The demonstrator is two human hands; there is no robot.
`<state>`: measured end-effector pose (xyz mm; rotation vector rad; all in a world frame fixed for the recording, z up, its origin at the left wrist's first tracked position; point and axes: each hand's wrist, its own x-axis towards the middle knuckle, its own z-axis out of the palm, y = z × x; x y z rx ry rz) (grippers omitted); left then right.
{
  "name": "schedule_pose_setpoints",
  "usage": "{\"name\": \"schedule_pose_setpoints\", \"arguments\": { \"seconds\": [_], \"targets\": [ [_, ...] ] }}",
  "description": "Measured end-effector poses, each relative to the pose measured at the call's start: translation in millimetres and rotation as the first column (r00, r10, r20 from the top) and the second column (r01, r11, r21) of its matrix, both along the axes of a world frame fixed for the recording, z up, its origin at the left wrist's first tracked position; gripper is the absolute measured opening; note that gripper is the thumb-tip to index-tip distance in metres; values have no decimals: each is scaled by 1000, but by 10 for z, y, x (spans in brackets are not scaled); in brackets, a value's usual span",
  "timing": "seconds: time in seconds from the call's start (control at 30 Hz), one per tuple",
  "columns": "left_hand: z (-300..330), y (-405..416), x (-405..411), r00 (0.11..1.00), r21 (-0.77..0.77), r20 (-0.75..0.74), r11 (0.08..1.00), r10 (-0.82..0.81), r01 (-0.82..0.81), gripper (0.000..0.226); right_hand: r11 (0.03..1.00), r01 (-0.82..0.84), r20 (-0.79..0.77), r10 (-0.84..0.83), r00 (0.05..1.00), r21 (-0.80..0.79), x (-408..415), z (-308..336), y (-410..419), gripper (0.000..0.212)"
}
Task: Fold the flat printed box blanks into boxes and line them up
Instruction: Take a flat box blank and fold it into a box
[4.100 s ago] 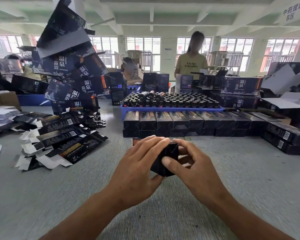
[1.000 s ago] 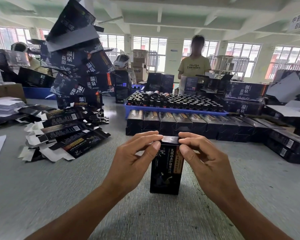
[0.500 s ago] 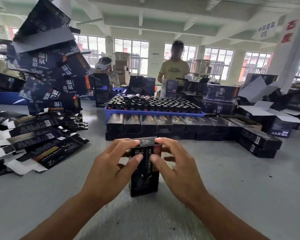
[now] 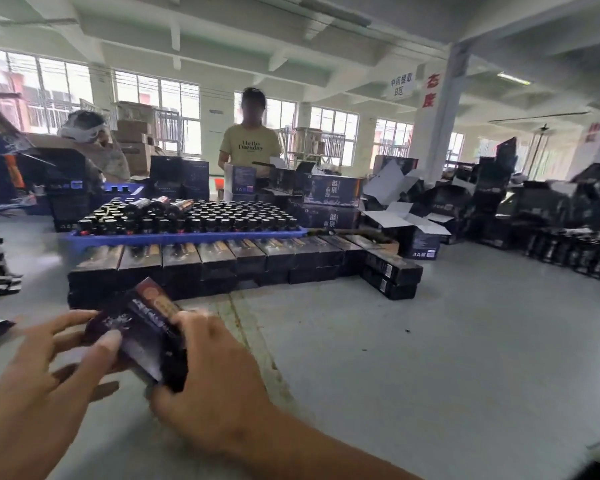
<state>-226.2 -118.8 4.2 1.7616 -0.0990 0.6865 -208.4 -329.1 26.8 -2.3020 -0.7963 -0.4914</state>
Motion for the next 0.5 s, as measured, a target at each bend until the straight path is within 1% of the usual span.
{"name": "schedule_pose_setpoints", "arguments": {
  "seconds": [0.03,0.1,0.17,0.2,0.23,0.3,0.37,0.4,0.47,0.5],
  "targets": [
    [-50,-29,27,999,31,-12,999,33,-32,69,998,64,3,-64,998,24,84,25,-59,66],
    [-146,-13,85,996,159,-63,986,60,-50,82,974,216,-14,-216,976,73,319,102,-275,54],
    [-256,21,122,989,250,-134,968,70,-35,81,909,408,-56,-405,913,82,594,187,-616,48],
    [-295,41,137,981,280,-180,960,70,-16,78,857,513,-74,-509,858,56,719,205,-823,46],
    [-326,67,147,978,314,-191,949,84,-20,74,790,614,-90,-610,787,11,828,199,-1042,46],
    [-356,92,151,975,383,-205,924,83,2,66,650,753,-141,-759,636,-102,972,120,-1441,46],
    [-364,111,150,976,430,-210,902,55,42,56,566,811,-184,-822,540,-150,1025,19,-1675,46],
    [-347,92,133,977,458,-208,887,46,56,52,541,825,-166,-839,518,-163,1043,-13,-1718,42],
    [-345,63,117,980,558,-191,827,47,69,45,506,832,-54,-860,508,-226,1083,-43,-1702,29],
    [-361,51,103,984,602,-172,795,40,73,46,492,831,-3,-861,509,-260,1111,-40,-1669,26]
  ]
}}
